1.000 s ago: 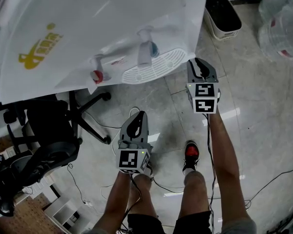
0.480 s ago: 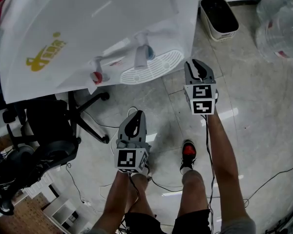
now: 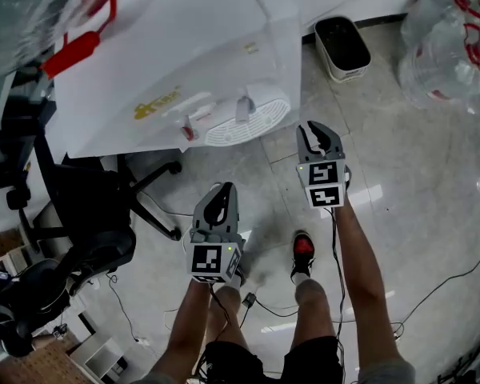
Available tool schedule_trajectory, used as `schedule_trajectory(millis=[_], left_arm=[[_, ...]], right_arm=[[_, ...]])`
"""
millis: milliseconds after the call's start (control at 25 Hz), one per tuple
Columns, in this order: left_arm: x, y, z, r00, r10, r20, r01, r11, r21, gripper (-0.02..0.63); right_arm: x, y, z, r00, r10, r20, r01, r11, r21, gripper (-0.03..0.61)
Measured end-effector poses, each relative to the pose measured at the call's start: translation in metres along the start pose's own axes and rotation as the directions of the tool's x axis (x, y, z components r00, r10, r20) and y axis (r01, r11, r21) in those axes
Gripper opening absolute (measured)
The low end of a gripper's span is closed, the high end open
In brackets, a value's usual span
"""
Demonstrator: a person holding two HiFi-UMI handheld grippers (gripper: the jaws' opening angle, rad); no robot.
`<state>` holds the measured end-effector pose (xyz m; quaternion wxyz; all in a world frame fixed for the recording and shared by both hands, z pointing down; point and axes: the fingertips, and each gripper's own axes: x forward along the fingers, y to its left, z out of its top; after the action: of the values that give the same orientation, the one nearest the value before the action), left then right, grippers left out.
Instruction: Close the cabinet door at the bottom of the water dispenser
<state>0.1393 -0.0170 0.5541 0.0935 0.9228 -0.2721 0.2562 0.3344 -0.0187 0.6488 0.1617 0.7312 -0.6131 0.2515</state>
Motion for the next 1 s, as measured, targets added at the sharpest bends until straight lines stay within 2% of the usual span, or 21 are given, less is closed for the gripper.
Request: schedule_trajectory(millis=[160, 440, 720, 1000], left_arm=[[-0.018, -0.008, 0.038, 1.000, -0.013, 0.024, 0.013, 1.000, 0.012, 0.031], [-0.062, -0.020, 0.106, 0.997, -0.022, 0.073, 0.020, 0.999, 0.025, 0.031], [-0.116, -0.028, 0.169, 0.993, -0.005, 0.115, 0.001, 0.999, 0.034, 0.031], [-0.175, -0.029, 0.223, 0.987, 0.030, 0.160, -0.036, 0.999, 0.034, 0.031]], right_arm=[[-0.036, 0.009, 0.028, 1.000, 0.009, 0.008, -0.009, 1.000, -0.029, 0.084], [-0.112, 0.021, 0.095, 0.997, -0.003, 0.074, 0.003, 1.000, 0.003, 0.069], [-0.196, 0.043, 0.171, 0.986, -0.003, 0.164, -0.002, 1.000, 0.029, 0.049], [-0.275, 0.073, 0.240, 0.971, 0.029, 0.239, -0.030, 1.000, -0.001, 0.032]])
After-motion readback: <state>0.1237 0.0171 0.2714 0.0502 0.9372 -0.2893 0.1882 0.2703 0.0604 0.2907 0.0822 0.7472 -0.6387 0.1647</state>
